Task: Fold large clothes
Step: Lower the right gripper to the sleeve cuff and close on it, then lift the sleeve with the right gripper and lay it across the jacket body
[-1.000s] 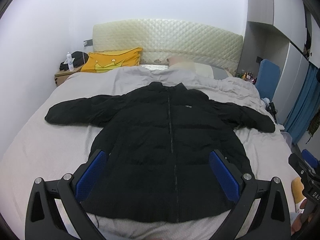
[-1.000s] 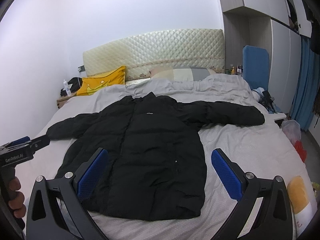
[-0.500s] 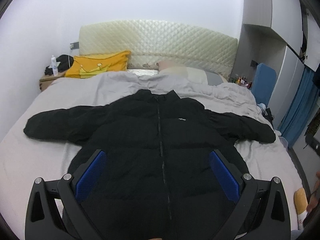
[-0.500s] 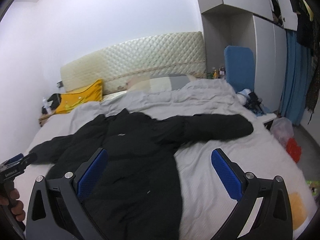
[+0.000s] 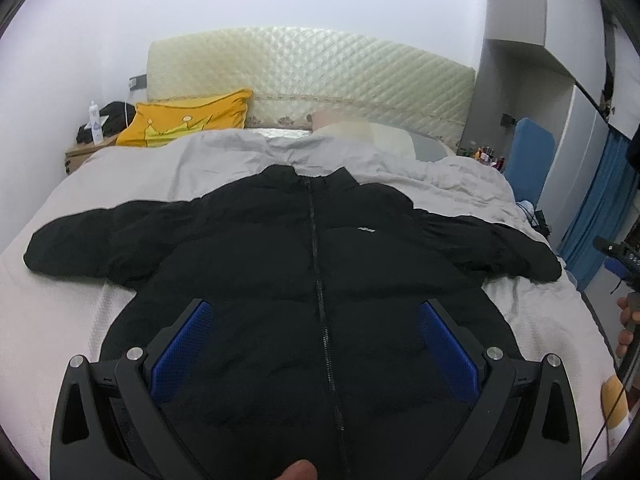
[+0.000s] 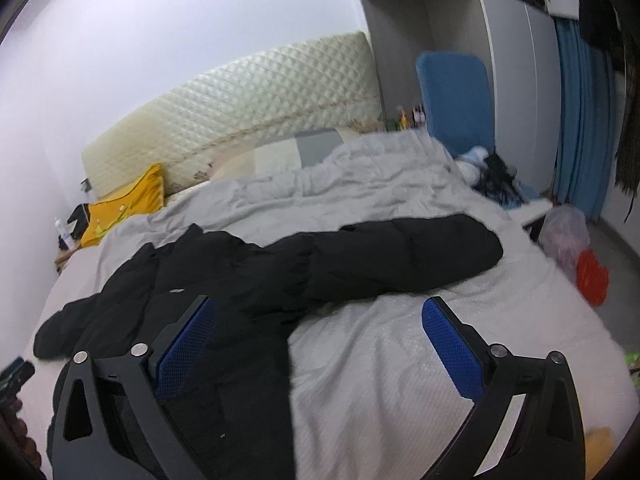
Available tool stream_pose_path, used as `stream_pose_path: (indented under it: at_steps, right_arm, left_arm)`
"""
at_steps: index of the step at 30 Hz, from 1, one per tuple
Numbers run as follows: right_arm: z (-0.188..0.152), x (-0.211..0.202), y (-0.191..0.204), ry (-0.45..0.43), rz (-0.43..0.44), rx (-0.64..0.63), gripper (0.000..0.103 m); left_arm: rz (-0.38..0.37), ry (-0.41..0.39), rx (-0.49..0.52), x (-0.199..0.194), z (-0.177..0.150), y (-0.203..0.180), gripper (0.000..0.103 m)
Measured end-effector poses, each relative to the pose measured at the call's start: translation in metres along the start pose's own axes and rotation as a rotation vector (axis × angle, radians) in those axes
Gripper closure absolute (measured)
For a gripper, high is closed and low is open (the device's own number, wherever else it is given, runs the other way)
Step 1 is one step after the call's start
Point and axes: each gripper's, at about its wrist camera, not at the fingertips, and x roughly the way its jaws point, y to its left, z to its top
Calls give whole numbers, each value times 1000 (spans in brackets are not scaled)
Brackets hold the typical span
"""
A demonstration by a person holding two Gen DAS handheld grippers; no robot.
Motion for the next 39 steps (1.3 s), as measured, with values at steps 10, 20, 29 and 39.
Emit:
stream_pose_path:
  at_steps: [10, 20, 29, 39]
  right_arm:
    - [-5, 100, -126, 86, 91, 366, 16]
    - [-13, 178, -226, 26, 65, 786, 16]
    - [6, 222, -249, -86, 25, 832, 19]
    - [48, 222, -218, -130, -50, 707, 96]
  left_arm:
    - [30, 64, -29, 43, -15, 12, 1]
    - [36, 94, -71, 87, -28, 23, 1]
    - [48, 112, -64, 124, -36, 23, 1]
    - [81, 90, -54, 120, -27, 25, 1]
